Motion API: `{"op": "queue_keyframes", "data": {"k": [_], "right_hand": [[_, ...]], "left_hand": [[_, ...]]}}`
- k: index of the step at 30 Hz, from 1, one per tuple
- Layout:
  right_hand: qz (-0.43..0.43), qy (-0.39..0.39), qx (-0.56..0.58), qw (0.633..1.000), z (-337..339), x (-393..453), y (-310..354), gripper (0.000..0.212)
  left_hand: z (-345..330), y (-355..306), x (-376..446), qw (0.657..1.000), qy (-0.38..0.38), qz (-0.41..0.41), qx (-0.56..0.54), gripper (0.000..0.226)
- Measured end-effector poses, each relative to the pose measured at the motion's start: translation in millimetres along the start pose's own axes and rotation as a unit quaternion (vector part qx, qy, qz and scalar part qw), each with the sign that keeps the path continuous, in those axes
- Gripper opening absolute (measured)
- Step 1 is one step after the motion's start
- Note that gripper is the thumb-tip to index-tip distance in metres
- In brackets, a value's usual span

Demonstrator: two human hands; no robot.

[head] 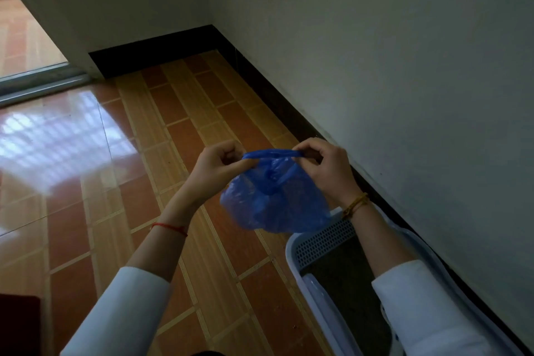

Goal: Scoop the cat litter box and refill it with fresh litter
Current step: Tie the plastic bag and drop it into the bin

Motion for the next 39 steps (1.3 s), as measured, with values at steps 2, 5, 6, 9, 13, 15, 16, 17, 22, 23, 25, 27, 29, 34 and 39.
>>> {"op": "queue_keyframes", "data": {"k": [2,5,6,9,13,15,16,17,22,23,25,27,29,34,39], "right_hand": [[-0.034,-0.002,0.024,0.999,-4,2,-2,0.011],[-0.062,0.011,0.042,0.997,-8,7,0,0.011],[-0.072,0.020,0.044,0.996,-8,10,2,0.011],[-0.095,0.042,0.049,0.993,-1,19,16,0.011],[-0.130,0.069,0.057,0.988,23,35,67,0.011],[-0.142,0.086,0.058,0.984,41,43,105,0.012],[-0.146,0.096,0.055,0.983,51,47,127,0.012],[-0.148,0.105,0.052,0.982,62,51,150,0.012],[-0.128,0.116,0.052,0.984,130,73,291,0.012],[-0.126,0.122,0.055,0.983,145,77,321,0.012],[-0.123,0.132,0.066,0.981,176,85,381,0.011],[-0.121,0.135,0.077,0.980,207,93,439,0.011],[-0.123,0.140,0.088,0.979,236,98,495,0.011],[-0.116,0.157,0.104,0.975,294,99,603,0.012],[-0.106,0.171,0.112,0.973,321,92,646,0.012]], "left_hand": [[2,4,3,1.000,-0.014,-0.005,-0.002,0.034],[7,6,8,0.999,-0.032,-0.010,0.007,0.033],[10,4,10,0.999,-0.037,-0.004,0.008,0.033],[18,-14,9,0.999,-0.047,0.011,0.008,0.032],[37,-67,7,0.995,-0.084,0.048,0.011,0.021],[50,-109,2,0.992,-0.104,0.067,0.013,0.023],[57,-132,-2,0.991,-0.113,0.075,0.012,0.024],[66,-156,-6,0.989,-0.122,0.080,0.011,0.026],[116,-298,-33,0.985,-0.141,0.102,0.001,0.032],[125,-330,-39,0.984,-0.140,0.106,-0.003,0.029],[144,-394,-54,0.983,-0.147,0.108,-0.008,0.026],[161,-459,-68,0.983,-0.152,0.104,-0.007,0.029],[177,-517,-83,0.983,-0.153,0.105,0.000,0.031],[204,-626,-119,0.983,-0.158,0.090,0.010,0.026],[218,-684,-141,0.985,-0.161,0.069,0.013,0.032]]}}
Point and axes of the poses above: each hand's wrist, its own x-axis towards the middle knuckle, its own z-axis out of the back of the hand, y = z × x, the point moved 2 cm from there along x, towards the middle knuckle, and after that the axes turned 9 degrees about -y, right-handed, at the moved point
